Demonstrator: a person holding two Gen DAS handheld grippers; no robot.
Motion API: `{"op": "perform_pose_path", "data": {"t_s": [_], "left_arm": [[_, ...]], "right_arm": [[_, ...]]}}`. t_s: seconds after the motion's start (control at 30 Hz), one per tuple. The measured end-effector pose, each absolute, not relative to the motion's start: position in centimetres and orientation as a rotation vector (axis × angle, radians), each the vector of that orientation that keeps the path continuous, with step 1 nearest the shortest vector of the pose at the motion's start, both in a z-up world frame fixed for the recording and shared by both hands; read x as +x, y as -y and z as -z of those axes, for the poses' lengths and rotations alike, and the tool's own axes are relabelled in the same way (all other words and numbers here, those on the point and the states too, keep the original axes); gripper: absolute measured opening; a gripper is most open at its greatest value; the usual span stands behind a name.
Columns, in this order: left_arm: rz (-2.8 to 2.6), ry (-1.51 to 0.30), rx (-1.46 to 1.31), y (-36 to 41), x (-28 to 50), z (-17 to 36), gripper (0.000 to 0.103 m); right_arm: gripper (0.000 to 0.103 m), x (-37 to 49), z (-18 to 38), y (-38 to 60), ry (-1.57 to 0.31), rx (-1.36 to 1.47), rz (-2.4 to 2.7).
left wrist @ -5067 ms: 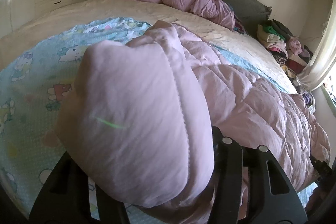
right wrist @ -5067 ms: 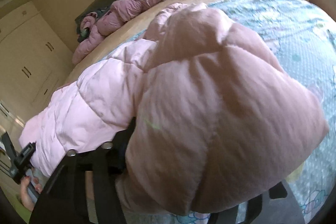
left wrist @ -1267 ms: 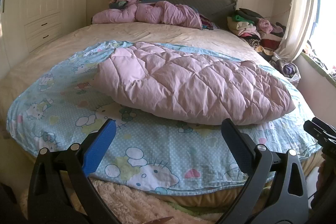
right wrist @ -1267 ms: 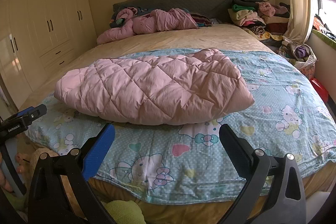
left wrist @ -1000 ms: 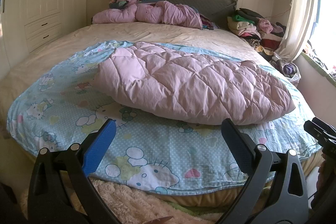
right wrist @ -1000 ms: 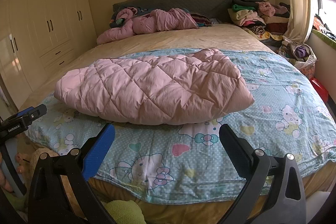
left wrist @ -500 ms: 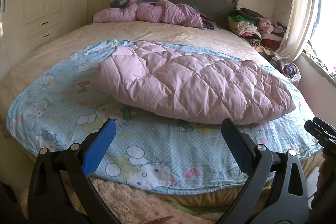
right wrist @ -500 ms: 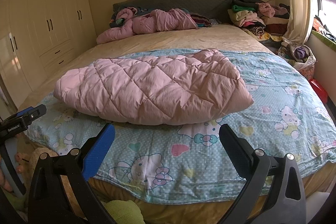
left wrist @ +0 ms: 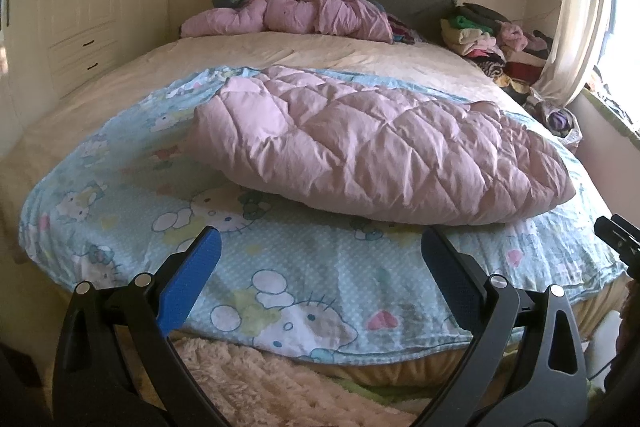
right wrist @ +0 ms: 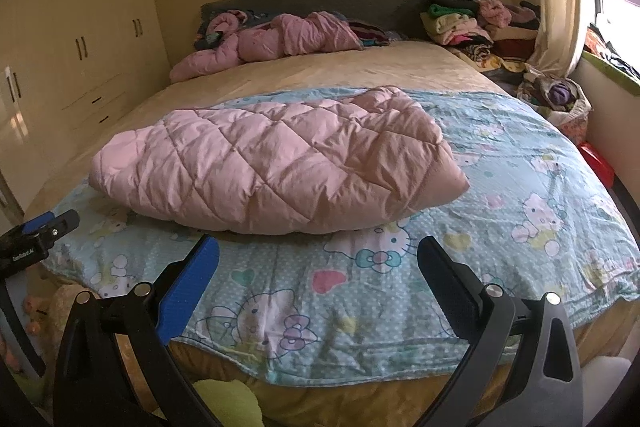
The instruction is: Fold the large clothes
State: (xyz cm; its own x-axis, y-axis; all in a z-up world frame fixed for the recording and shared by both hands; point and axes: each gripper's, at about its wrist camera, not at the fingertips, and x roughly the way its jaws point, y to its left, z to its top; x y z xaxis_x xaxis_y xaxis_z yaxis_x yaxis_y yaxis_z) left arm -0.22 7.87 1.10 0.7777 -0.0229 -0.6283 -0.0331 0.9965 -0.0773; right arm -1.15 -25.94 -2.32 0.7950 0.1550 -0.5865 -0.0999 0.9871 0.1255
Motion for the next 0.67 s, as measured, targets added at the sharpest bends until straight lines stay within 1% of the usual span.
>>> {"op": "perform_pose_path", "data": {"t_s": [0.23, 0.37, 0.5, 0.6, 0.63, 0.67], "left_arm": [[-0.016, -0.708, -0.112, -9.8, -0.2, -0.5, 0.094], [-0.077, -0.722, -0.124, -14.6, 0.9, -0.2, 0.094], [-0.197, -0.746, -0.161, -22.4, 3.9, 0.2, 0.094], [-0.391, -0.779, -0.161, -31.0, 8.2, 1.4, 0.094], [-0.457, -0.783, -0.155, -33.3, 9.4, 1.9, 0.094], [-0.534, -0.784, -0.142, -35.9, 10.8, 2.4, 0.094]], "right_arm": [[0.099, -2.4, 3.0, 29.8, -0.654, 0.144, 0.036], [0.099, -4.8, 4.9, 36.9, -0.665, 0.219, 0.307], [0.099, -8.9, 9.2, 47.5, -0.723, 0.318, 0.703], [0.099, -13.9, 12.7, 54.8, -0.771, 0.439, 0.998], [0.099, -15.8, 13.9, 56.8, -0.783, 0.472, 1.093], [0.099, -15.8, 13.9, 56.8, -0.783, 0.472, 1.093]]}}
